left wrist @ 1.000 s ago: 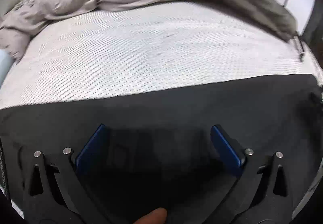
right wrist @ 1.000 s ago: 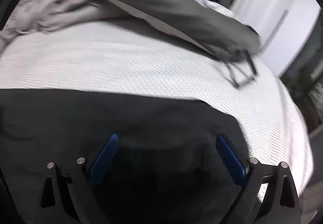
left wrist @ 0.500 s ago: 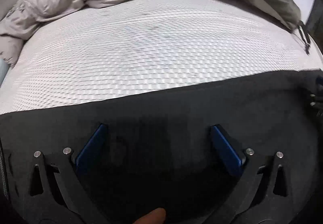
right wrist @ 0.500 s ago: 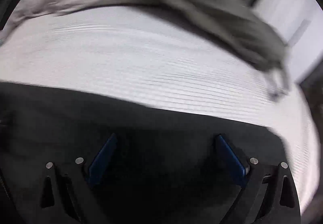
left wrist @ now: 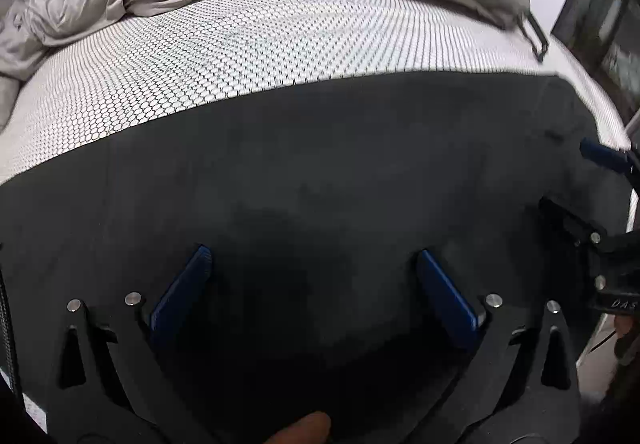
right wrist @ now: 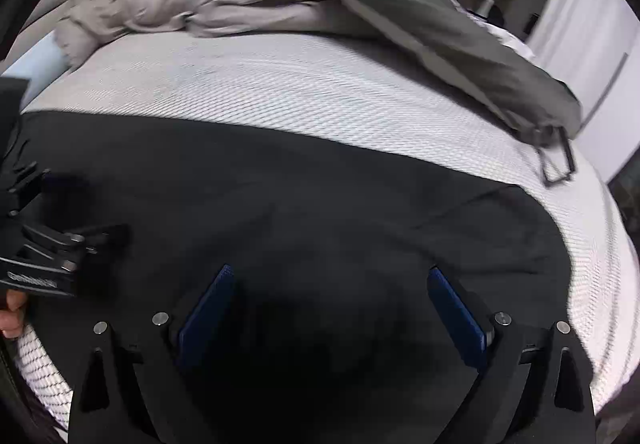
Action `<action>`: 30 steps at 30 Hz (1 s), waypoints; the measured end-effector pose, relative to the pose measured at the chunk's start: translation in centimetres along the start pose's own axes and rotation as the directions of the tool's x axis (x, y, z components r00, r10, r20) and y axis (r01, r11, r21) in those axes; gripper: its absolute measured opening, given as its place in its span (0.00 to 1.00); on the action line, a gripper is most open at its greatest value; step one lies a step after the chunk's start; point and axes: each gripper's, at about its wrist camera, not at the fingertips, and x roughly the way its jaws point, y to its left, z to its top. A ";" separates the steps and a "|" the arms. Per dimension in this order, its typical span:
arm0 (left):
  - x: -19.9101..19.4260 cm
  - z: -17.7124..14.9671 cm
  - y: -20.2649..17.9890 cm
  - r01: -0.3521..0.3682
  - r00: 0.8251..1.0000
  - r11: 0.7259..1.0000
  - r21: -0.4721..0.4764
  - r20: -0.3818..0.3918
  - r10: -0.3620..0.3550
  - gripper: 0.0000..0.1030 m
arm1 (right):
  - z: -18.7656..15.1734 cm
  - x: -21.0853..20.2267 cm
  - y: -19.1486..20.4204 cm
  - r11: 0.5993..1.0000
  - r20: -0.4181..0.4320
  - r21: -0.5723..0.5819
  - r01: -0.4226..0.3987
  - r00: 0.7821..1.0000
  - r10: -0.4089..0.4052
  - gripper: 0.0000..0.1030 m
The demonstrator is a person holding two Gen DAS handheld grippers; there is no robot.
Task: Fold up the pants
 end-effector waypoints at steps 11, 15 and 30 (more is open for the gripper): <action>1.8 0.2 1.1 -0.040 0.999 0.999 0.022 -0.017 0.041 1.00 | -0.7 3.7 -1.2 1.000 -0.049 -0.016 -0.016 0.999 0.015 0.96; 1.9 0.1 1.1 -0.047 0.999 0.999 0.023 -0.010 0.047 1.00 | -0.8 4.0 -1.3 1.000 -0.048 -0.012 -0.014 0.999 0.013 0.96; 1.8 -0.1 1.3 -0.062 0.998 0.998 0.028 0.000 0.062 1.00 | -2.7 3.2 -6.7 0.991 -0.047 0.061 0.117 0.992 -0.114 0.97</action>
